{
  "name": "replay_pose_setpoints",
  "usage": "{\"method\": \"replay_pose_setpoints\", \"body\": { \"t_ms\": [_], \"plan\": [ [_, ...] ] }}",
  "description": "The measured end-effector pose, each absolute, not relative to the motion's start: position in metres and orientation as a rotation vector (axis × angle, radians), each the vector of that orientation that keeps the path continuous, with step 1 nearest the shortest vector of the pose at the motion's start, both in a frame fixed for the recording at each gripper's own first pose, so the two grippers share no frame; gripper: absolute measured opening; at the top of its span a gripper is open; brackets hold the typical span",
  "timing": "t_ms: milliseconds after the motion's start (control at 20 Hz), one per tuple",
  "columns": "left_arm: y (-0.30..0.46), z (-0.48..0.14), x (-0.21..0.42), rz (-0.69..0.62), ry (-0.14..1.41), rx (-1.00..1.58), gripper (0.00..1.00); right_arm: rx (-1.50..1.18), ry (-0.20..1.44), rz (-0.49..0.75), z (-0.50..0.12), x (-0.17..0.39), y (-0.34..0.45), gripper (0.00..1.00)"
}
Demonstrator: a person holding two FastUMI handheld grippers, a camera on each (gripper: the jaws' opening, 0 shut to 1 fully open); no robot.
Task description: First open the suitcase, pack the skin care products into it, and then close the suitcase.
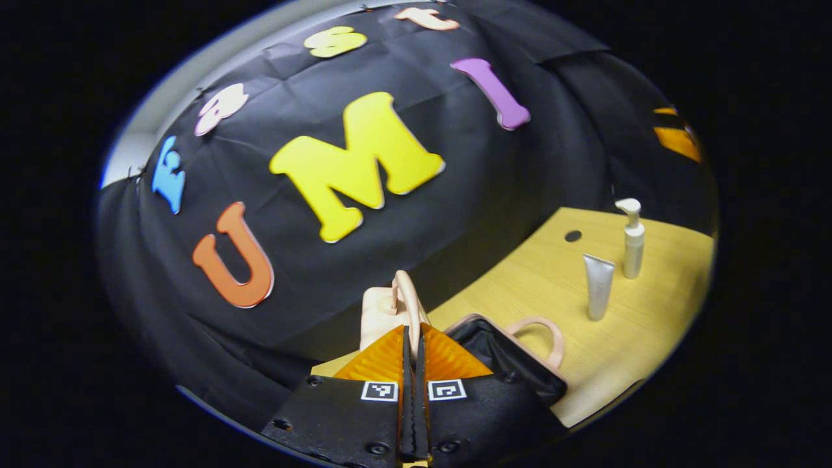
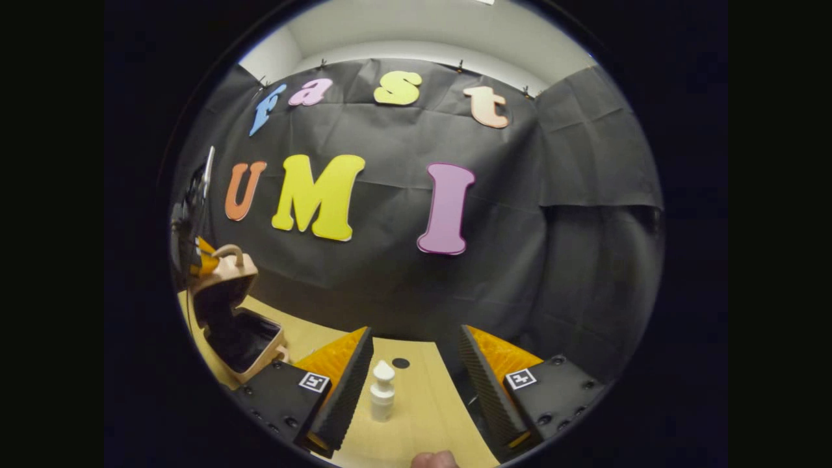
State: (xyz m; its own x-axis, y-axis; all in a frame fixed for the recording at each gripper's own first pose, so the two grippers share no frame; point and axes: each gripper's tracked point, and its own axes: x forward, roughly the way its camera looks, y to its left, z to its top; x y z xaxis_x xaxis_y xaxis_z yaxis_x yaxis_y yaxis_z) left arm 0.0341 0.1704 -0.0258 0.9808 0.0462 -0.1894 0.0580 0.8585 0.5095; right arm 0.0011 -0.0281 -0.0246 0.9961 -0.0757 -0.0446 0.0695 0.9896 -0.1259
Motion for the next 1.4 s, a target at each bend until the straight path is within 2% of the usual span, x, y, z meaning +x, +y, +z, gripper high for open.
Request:
{"method": "replay_pose_setpoints", "body": {
  "t_ms": [200,450,800,950,1100,1200,1350,1400],
  "plan": [
    [0.268,-0.017,0.021,0.137,0.16,0.478,0.03,-0.16,0.053,-0.041,-0.021,0.007,-0.002,0.8],
    [0.379,-0.031,0.007,0.23,0.12,0.292,0.03,-0.127,0.076,-0.071,-0.019,0.01,0.015,0.79],
    [0.5,-0.15,0.007,0.336,0.275,-0.054,0.03,-0.2,0.119,-0.044,-0.023,0.011,0.048,0.79],
    [0.513,-0.216,0.006,0.364,0.368,-0.234,0.05,-0.226,0.13,-0.03,-0.026,0.009,0.065,0.79],
    [0.513,-0.256,0.011,0.385,0.445,-0.34,0.08,-0.233,0.14,-0.01,-0.03,0.012,0.079,0.79],
    [0.516,-0.261,0.01,0.415,0.443,-0.35,0.17,-0.23,0.145,-0.002,-0.033,0.015,0.084,0.79],
    [0.525,-0.253,-0.003,0.449,0.437,-0.322,0.43,-0.208,0.142,0.013,-0.034,0.016,0.092,0.79],
    [0.522,-0.242,-0.005,0.45,0.425,-0.309,0.66,-0.202,0.139,0.02,-0.034,0.017,0.094,0.79]
  ]
}}
